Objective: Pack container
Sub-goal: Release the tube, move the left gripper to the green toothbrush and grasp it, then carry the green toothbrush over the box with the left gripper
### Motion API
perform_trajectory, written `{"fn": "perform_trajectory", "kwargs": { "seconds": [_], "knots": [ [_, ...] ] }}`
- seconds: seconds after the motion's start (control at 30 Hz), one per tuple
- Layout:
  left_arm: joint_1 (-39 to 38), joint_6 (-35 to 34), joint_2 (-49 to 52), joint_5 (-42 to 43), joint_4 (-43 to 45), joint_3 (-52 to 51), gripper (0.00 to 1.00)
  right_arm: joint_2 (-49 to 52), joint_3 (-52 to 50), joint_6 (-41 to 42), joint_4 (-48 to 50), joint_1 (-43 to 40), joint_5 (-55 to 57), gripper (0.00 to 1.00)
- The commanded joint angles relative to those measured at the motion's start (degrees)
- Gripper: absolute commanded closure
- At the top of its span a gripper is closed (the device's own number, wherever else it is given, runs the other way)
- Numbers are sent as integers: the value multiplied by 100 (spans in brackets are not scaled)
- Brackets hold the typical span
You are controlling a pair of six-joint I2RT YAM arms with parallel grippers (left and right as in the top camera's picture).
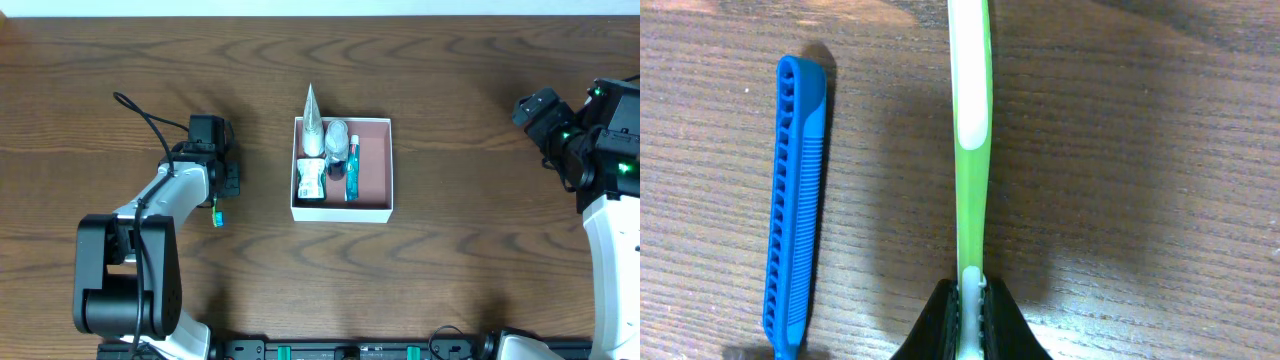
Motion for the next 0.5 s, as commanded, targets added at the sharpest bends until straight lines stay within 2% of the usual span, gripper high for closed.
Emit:
{"fn": "perform_trajectory", "kwargs": {
  "seconds": [0.0,0.2,0.47],
  "knots": [
    [20,11,175,0,-240,-31,94,-31,35,-31,-2,-17,44,1],
    [13,-76,-323,81,-903,391,94,-31,35,-31,-2,-17,44,1],
    [-111,-96,-2033,1344,-1366,868,94,-31,35,-31,-2,-17,44,1]
  ]
}}
